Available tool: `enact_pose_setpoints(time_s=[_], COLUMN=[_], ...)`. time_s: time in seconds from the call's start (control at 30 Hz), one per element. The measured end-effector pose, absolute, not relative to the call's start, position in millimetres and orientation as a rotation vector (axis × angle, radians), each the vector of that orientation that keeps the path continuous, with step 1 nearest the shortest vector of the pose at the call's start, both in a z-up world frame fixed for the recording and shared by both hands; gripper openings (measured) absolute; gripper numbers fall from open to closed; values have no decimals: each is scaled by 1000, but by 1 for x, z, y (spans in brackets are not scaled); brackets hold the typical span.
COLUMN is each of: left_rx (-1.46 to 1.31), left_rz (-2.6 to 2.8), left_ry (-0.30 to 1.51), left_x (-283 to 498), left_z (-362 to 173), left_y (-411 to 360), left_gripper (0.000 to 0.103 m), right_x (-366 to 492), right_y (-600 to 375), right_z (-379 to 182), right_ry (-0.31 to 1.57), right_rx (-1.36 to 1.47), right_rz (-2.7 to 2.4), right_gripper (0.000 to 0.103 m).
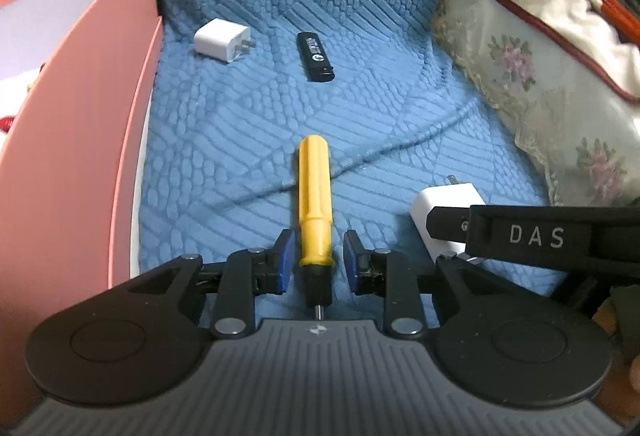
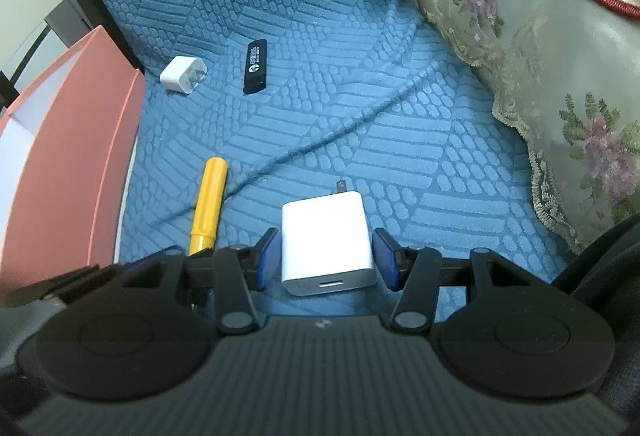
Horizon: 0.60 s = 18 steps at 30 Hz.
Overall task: Organize rigid objects
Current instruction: 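Lift the screwdriver and charger with both tools toward the pink box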
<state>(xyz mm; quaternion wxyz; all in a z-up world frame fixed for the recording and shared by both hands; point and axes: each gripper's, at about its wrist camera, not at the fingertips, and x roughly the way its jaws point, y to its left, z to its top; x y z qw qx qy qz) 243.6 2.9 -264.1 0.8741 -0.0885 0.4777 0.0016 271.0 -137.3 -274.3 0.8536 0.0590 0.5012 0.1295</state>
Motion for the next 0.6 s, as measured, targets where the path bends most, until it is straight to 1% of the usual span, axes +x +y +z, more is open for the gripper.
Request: enact_pose_setpoints(time_s=[0.07,0.13,0.17,0.33,0.6], left_rx=[-171,-156,-157,-216,-280], left_rz=[7,22,29,37,16], left_ry=[1002,982,979,988,965], left_x=[246,246,248,249,235], left_z=[-270,-273,-273,-271,-241], left_y=[1,0,1,11,25], left_gripper=[29,21,20,19,19], right_x=[272,273,273,274,266], right_y=[-137,-136,-136,-137,-138], right_z=[-276,-279,-279,-279,-264], right_ry=[1059,1068,1066,1066,1040], right_rx=[121,118,117,118,126], right_rz=[272,271,272,278,288], right_gripper=[54,54,54,53,53])
